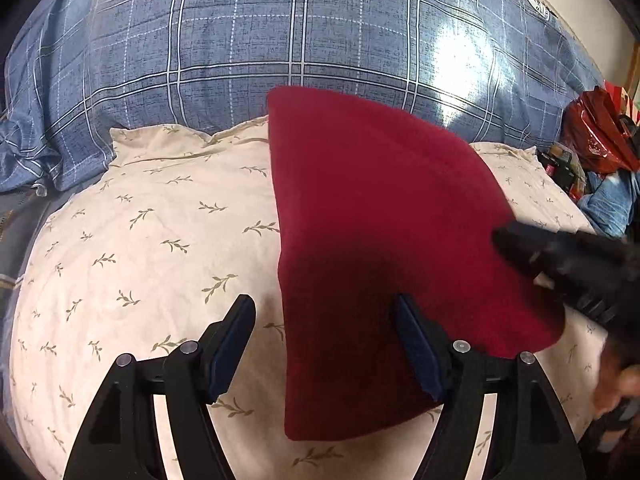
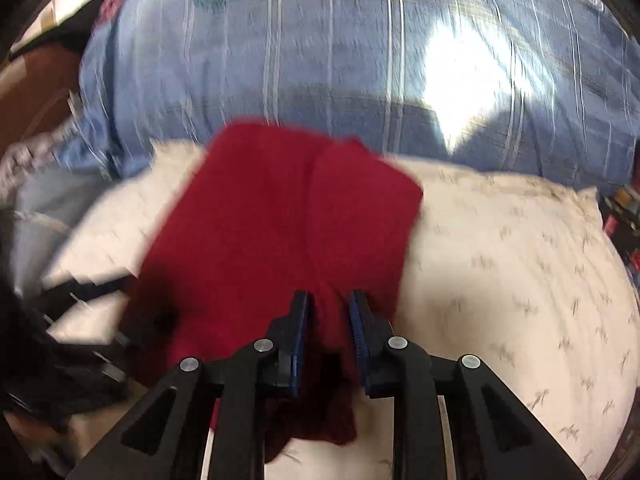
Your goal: Fold small clothes
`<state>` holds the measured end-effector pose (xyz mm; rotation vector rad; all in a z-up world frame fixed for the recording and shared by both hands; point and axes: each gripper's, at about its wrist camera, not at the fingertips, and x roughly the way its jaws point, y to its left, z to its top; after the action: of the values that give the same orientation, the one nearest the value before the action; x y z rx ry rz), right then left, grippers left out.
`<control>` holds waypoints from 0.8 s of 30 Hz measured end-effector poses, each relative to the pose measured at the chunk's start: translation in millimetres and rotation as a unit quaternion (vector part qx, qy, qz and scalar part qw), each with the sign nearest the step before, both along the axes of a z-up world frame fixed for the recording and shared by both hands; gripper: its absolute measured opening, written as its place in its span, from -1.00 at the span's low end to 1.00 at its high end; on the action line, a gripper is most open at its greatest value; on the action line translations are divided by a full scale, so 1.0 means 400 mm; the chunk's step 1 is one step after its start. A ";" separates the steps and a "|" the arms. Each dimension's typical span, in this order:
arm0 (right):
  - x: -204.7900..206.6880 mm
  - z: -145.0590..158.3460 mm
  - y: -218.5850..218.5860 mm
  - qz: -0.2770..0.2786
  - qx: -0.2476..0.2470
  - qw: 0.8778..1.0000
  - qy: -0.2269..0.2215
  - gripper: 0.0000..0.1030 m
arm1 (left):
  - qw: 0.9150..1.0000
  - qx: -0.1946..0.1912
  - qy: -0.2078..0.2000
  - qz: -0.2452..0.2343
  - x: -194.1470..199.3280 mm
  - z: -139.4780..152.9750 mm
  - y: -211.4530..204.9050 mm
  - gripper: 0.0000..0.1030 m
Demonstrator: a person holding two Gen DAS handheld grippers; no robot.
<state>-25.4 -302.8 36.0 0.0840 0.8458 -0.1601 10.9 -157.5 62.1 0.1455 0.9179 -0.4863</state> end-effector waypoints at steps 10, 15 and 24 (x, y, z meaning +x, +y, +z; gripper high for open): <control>-0.081 0.065 -0.012 -0.013 0.052 0.997 -0.055 -0.12 | 1.000 -0.015 0.003 0.021 -0.015 0.037 0.045 0.38; -0.054 -0.017 -0.005 -0.021 0.041 0.999 0.007 -0.07 | 1.000 -0.003 0.003 0.017 -0.026 0.027 0.035 0.38; -0.073 0.062 -0.058 -0.033 0.112 0.990 -0.074 0.60 | 1.000 -0.015 -0.005 0.020 -0.019 0.062 0.047 0.41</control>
<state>-54.8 -326.0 60.9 0.3307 0.7099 -0.1202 3.4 -138.6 86.7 0.1012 0.9018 -0.4625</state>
